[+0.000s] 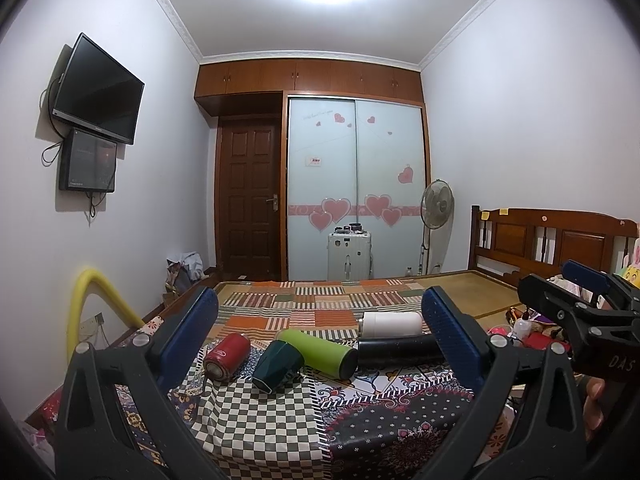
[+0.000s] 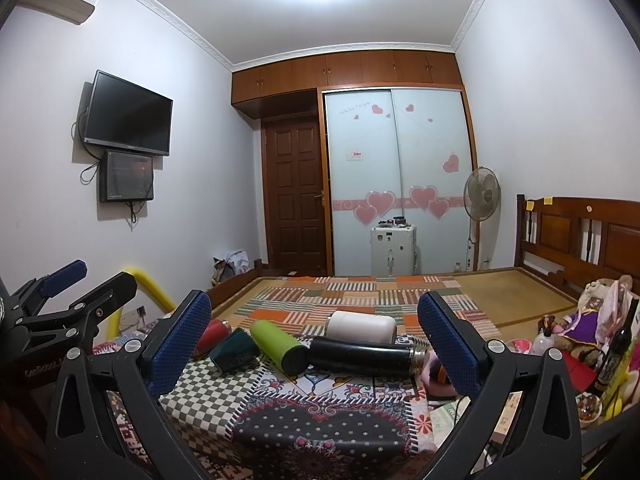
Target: Flip cup upright
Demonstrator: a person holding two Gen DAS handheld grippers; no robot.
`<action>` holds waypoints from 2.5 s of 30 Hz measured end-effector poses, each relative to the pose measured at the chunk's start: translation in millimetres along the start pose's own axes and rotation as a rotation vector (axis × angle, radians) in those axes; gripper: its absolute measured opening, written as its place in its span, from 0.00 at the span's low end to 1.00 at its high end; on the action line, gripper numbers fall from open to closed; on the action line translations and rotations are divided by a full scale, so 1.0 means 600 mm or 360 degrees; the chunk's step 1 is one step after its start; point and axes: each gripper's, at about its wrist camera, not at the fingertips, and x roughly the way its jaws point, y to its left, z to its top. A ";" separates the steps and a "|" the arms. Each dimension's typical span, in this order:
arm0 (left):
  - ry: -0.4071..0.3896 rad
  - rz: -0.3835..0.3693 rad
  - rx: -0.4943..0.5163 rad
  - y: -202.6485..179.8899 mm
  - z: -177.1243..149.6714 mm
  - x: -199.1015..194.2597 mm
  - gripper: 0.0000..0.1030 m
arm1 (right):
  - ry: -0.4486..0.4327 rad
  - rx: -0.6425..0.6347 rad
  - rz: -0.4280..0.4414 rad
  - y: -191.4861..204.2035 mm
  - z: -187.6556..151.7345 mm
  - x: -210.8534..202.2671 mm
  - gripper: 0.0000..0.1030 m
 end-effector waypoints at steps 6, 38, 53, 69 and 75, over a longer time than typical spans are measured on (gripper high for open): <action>0.0005 0.0003 0.0004 -0.001 -0.004 0.002 1.00 | 0.0004 -0.0007 -0.0001 0.002 -0.001 0.001 1.00; 0.0845 0.0000 0.0046 0.119 -0.144 0.368 0.88 | 0.0280 -0.0023 -0.0045 -0.031 -0.060 0.166 1.00; 0.1427 -0.0210 0.0120 0.140 -0.251 0.567 0.88 | 0.0483 0.0012 -0.0028 -0.056 -0.112 0.254 1.00; 0.1481 -0.0161 0.0239 0.120 -0.279 0.584 0.70 | 0.0537 0.0086 -0.0016 -0.078 -0.126 0.275 1.00; 0.1463 -0.0166 0.0264 0.112 -0.266 0.548 0.69 | 0.0531 0.0055 -0.0023 -0.075 -0.120 0.268 1.00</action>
